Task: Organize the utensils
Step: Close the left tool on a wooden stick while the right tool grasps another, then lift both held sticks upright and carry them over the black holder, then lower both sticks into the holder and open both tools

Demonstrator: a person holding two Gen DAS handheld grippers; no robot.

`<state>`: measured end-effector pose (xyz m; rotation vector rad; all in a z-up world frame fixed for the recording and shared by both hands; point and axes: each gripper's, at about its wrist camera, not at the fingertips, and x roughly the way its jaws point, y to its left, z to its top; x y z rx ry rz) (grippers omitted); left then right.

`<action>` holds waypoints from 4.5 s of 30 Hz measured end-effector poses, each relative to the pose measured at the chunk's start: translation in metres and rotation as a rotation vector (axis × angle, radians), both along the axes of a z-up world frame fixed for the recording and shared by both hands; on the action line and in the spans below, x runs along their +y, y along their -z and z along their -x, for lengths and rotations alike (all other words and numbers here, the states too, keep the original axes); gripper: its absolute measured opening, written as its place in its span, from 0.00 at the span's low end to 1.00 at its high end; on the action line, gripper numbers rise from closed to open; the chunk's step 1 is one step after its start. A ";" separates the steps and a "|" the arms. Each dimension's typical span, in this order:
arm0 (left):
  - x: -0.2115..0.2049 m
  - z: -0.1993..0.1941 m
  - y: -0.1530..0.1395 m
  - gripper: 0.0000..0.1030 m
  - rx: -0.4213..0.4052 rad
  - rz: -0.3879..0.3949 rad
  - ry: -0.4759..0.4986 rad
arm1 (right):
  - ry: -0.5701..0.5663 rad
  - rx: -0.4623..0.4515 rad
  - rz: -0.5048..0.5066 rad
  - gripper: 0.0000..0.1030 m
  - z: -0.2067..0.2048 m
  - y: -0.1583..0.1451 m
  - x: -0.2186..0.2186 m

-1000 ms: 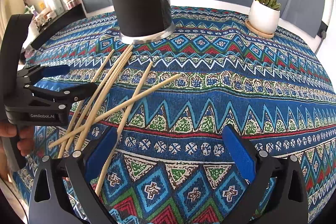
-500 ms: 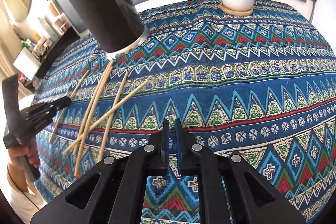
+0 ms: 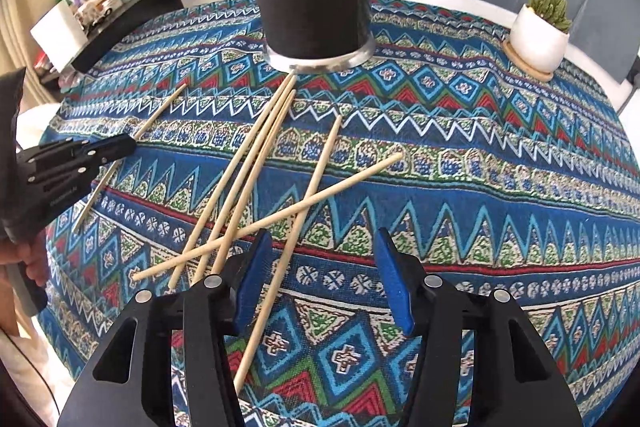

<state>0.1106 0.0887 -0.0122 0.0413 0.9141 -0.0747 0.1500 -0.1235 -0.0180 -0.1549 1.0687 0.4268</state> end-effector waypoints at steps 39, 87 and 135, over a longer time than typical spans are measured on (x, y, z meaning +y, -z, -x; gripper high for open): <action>0.015 -0.055 -0.160 0.05 -0.191 0.219 -0.015 | -0.006 -0.372 -0.248 0.04 -0.045 -0.172 -0.056; -0.054 -0.161 -0.127 0.05 -0.879 0.421 0.206 | -0.062 -0.853 -0.566 0.05 -0.149 -0.136 0.010; -0.057 -0.065 -0.092 0.94 -0.452 0.058 0.192 | -0.035 -0.500 -0.233 0.70 -0.090 -0.112 -0.053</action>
